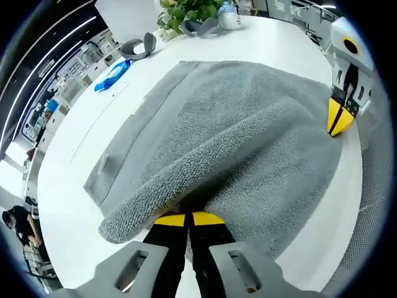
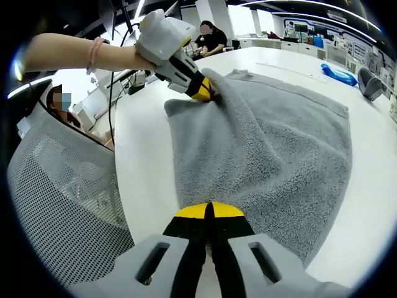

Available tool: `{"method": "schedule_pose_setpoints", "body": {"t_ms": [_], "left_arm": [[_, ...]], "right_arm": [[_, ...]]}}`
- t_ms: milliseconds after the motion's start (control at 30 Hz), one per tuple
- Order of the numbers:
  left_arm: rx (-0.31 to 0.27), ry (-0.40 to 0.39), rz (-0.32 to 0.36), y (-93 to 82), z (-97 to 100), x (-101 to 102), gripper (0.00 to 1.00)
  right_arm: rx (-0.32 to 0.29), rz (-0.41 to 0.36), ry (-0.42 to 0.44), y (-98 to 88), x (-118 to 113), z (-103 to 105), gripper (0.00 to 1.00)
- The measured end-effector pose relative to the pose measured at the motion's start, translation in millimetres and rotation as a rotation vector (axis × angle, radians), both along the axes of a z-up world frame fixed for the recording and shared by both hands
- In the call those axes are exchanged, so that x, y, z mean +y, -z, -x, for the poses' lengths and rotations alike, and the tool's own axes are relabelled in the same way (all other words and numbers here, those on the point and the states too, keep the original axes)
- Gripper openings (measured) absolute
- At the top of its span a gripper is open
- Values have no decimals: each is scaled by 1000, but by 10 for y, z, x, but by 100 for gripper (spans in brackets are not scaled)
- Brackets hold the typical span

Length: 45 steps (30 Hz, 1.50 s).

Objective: Fold the towel on the table until its edges align and the towel forms a compact rectangular stack.

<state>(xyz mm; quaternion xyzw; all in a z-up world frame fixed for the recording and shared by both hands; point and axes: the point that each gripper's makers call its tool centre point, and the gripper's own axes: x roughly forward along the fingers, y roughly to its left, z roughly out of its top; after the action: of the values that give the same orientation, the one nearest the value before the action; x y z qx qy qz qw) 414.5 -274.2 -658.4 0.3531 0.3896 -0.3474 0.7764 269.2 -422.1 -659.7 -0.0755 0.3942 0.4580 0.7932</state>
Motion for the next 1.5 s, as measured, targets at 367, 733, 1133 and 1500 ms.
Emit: {"method": "schedule_pose_setpoints", "body": {"t_ms": [367,733,1133,1500], "left_arm": [[4,66,-62,-8,221,167,1],[7,21,-25,-9,491,305,1],[-11,8,11,-18,654,382,1],[-4,-26,88,-21,811,390,1]], "right_arm": [[51,-56,-9,-4,46,38,0],[91,-85,-11,-9,30,86,0],[195,-111,39,-16,-253,183,0],[175,-9,-39,-18,-758,314,0]]}}
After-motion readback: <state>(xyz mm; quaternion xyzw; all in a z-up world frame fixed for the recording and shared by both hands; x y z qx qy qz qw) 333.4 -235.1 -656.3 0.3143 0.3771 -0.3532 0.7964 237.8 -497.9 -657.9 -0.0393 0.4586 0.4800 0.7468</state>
